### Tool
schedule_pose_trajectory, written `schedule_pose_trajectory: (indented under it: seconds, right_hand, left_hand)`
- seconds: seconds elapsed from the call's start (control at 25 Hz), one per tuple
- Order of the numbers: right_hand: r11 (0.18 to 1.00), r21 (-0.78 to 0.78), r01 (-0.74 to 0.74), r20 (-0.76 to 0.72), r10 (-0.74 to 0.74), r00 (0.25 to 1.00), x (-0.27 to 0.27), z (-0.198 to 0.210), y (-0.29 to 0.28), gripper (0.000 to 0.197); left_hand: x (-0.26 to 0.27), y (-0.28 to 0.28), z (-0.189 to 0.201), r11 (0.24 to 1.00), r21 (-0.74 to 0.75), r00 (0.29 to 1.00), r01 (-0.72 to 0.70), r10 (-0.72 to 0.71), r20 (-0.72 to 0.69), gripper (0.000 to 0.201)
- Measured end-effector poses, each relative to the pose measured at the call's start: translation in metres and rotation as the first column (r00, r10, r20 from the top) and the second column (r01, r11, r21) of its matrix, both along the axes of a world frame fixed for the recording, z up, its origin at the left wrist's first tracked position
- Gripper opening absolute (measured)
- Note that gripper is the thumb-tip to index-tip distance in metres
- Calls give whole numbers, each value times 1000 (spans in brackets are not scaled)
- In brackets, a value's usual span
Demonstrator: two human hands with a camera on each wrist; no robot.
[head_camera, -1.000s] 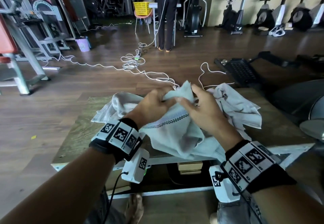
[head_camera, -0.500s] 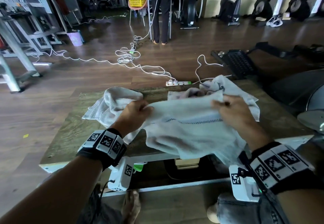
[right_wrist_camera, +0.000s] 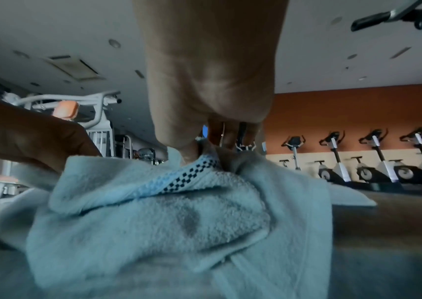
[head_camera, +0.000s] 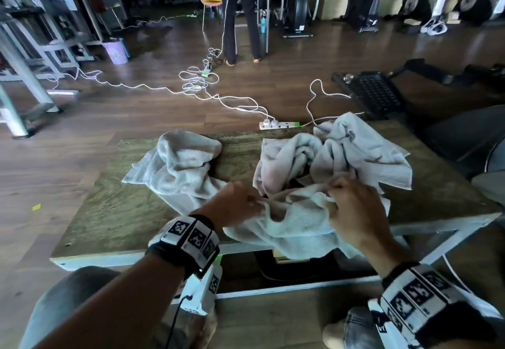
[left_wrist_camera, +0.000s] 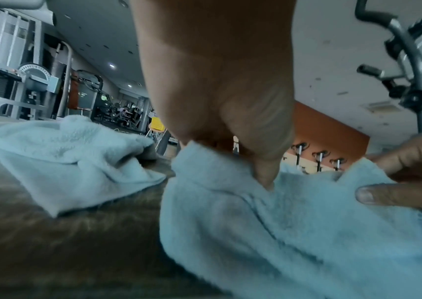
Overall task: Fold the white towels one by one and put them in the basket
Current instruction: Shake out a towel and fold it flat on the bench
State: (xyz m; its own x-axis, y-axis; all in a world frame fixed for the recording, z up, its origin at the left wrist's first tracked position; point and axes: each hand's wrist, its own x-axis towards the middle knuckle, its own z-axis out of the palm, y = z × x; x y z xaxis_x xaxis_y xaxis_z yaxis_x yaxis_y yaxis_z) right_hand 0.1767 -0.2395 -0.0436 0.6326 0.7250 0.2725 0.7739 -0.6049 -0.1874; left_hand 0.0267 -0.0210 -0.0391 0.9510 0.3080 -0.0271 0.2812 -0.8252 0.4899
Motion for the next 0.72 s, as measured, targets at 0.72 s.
schedule_pose_trajectory:
  seconds: [0.72]
  right_hand:
    - [876,479,56,-295,100,950,-9,30,104,36]
  left_hand:
    - [-66,51,29,884,-236,747,-402,466,474,10]
